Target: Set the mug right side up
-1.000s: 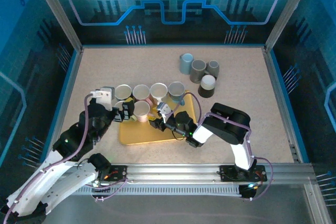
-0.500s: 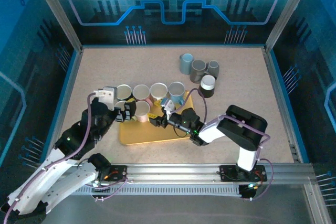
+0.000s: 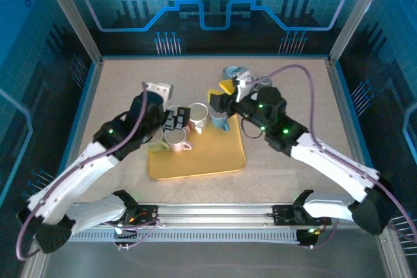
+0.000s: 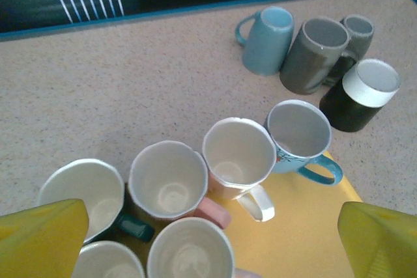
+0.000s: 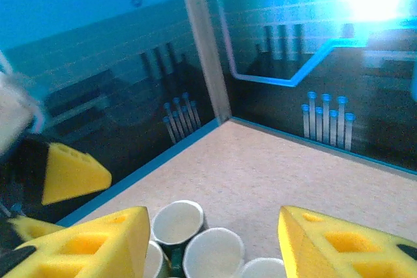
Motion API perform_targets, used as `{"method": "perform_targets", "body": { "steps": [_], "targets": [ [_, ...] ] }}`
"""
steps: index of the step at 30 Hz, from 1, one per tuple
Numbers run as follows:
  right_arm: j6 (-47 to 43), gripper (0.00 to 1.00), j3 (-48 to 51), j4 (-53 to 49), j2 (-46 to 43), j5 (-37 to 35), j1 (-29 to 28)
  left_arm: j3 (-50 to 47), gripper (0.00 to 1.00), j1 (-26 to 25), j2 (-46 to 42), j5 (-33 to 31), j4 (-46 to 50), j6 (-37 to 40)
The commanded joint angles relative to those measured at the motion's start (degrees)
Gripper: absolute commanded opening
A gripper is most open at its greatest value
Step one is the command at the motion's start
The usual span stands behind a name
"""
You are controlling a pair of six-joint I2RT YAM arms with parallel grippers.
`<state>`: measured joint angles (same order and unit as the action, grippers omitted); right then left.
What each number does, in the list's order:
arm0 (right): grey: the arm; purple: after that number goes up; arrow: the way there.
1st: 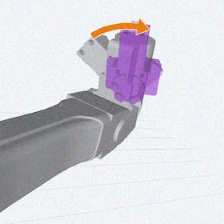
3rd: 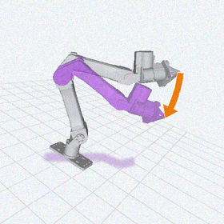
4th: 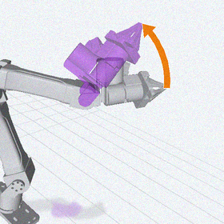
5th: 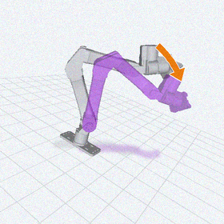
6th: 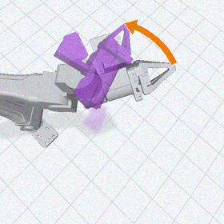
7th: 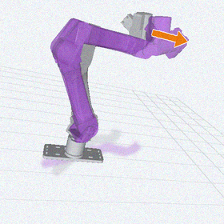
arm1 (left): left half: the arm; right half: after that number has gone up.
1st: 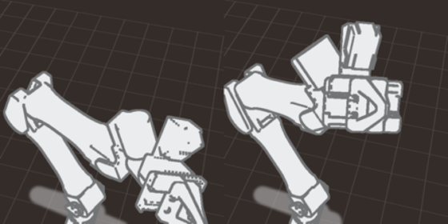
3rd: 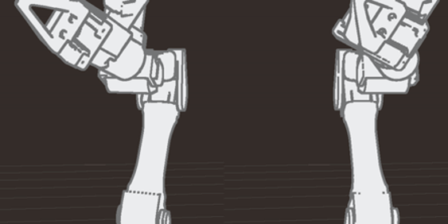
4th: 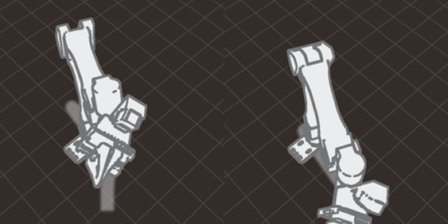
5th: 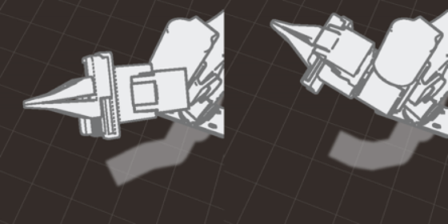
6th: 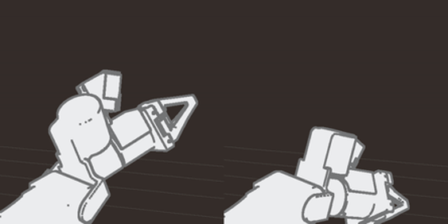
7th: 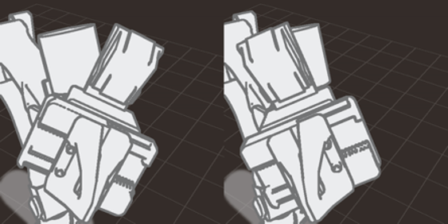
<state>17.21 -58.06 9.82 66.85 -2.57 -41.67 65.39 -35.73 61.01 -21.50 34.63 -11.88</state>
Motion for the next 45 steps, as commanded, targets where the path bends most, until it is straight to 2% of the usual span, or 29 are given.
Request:
{"method": "perform_targets", "body": {
  "steps": [1, 4, 6, 13, 18, 22, 25, 32, 37, 45],
  "targets": [
    [4.08, 0.54, -0.82, -22.6, -2.99, -2.56, 2.39, 4.94, 0.99, 0.23, 6.57, 3.24, -0.26, 1.35],
    [6.85, 0.54, -5.34, -33.38, -3.06, -0.9, 6.28, 9.72, 0.99, 0.21, 14.94, 3.76, -2.32, 2.92],
    [7.62, 0.55, -6.09, -37.15, -3.75, -1.49, 7.86, 13.98, 0.99, 0.27, 20.77, 3.36, -2.96, 3.23],
    [6.12, 0.58, -5.65, -44.97, -8.66, -9.55, 8.69, 36.04, 0.99, 0.3, 43.43, 4.1, 0.29, -3.27],
    [6.55, 0.59, -2.63, -44.98, -14.39, -12.15, 12.12, 54.22, 0.99, 0.37, 59.27, 1.55, 3.81, -7.32],
    [10.32, 0.59, 0.4, -43.8, -20.87, -10.06, 15.85, 72.11, 0.99, 1.98, 71.88, 1.35, 9.17, -11.24],
    [12.15, 0.6, 1.68, -43.3, -24.53, -8.05, 16.37, 81.98, 0.99, 2.99, 79.27, 1.74, 9.98, -13.13],
    [14.81, 0.62, 4.96, -41.56, -29.18, -4.9, 16.45, 84.03, 0.99, 4.28, 86.07, 1.99, 1.46, -14.44],
    [15.24, 0.63, 6.59, -39.91, -29.92, -2.8, 16.46, 90.75, 0.99, 4.86, 92.43, 3.65, -1.06, -14.88],
    [14.87, 0.63, 7.35, -38.82, -30.81, -3.18, 16.45, 90.93, 0.99, 5.47, 95.5, 4.5, -4.89, -16.13]
  ]
}}
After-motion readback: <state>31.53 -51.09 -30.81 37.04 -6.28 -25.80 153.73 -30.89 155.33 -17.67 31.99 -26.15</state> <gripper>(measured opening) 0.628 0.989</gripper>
